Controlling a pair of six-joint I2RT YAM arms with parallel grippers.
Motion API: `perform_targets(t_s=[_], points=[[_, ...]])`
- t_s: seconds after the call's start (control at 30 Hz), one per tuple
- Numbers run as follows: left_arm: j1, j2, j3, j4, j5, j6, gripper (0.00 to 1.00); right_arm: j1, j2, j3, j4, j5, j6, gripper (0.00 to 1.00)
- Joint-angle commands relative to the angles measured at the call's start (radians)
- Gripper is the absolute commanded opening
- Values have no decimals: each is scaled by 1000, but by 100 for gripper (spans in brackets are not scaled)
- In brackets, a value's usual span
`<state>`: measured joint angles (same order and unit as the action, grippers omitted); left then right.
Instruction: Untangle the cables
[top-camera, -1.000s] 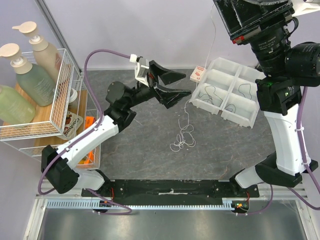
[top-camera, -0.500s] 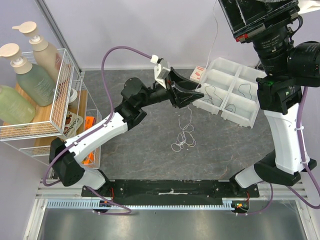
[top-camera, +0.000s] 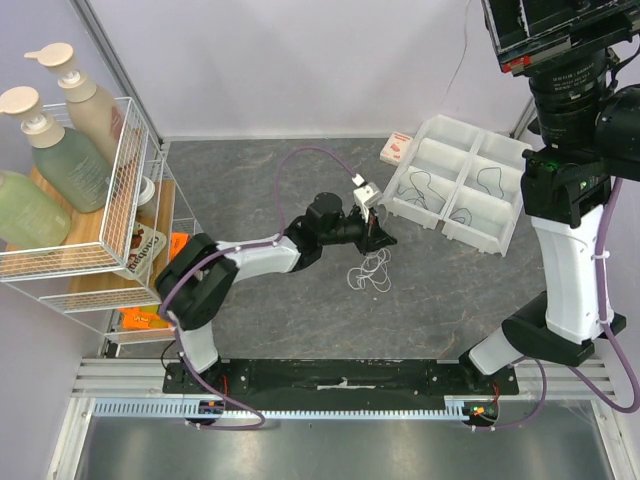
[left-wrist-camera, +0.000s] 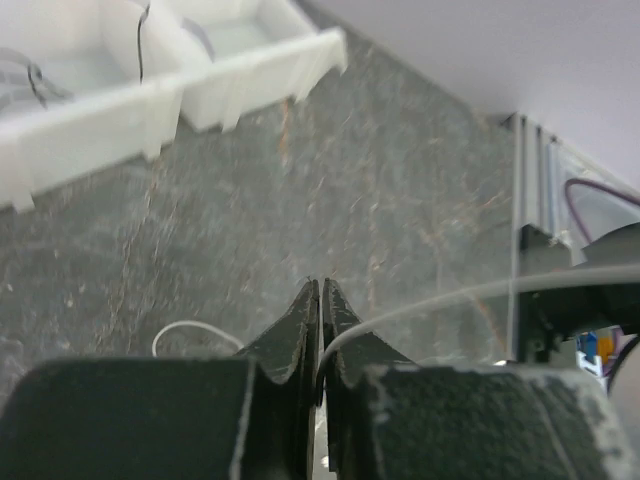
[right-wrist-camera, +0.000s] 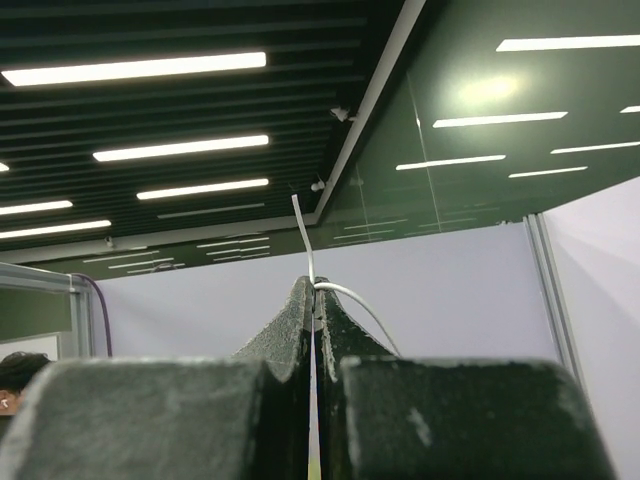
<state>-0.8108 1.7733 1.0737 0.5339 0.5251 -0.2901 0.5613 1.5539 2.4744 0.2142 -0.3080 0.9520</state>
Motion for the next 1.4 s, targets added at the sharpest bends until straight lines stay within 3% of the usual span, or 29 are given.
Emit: perform_targets(t_s=[0.0, 0.13, 0.33, 0.5, 0.77, 0.93, 1.2, 1.3, 1.37], points=[[48, 144, 55, 84, -24, 37, 5, 3, 2, 52, 42, 32, 44, 0], [104, 216, 69, -35, -83, 65, 3, 3, -17, 69, 16, 61, -5, 0], [157, 170, -81, -90, -67, 140, 6, 3, -44, 90, -27, 109, -120, 0], [171, 120, -208, -69, -33, 129, 10, 5, -60, 96, -39, 147, -196, 0], [191, 39, -294, -94, -138, 124, 9, 3, -86, 110, -133, 194, -338, 0], [208, -90, -296, -182, -214, 143, 9, 5, -214, -99, -209, 222, -435, 0], [210, -328, -176, -434, -301, 201, 7, 5, -408, -515, -384, 354, -554, 0], [210, -405, -147, -500, -313, 204, 13, 5, -460, -616, -464, 432, -597, 0], [208, -443, -124, -528, -307, 200, 24, 5, -501, -692, -499, 490, -636, 0]])
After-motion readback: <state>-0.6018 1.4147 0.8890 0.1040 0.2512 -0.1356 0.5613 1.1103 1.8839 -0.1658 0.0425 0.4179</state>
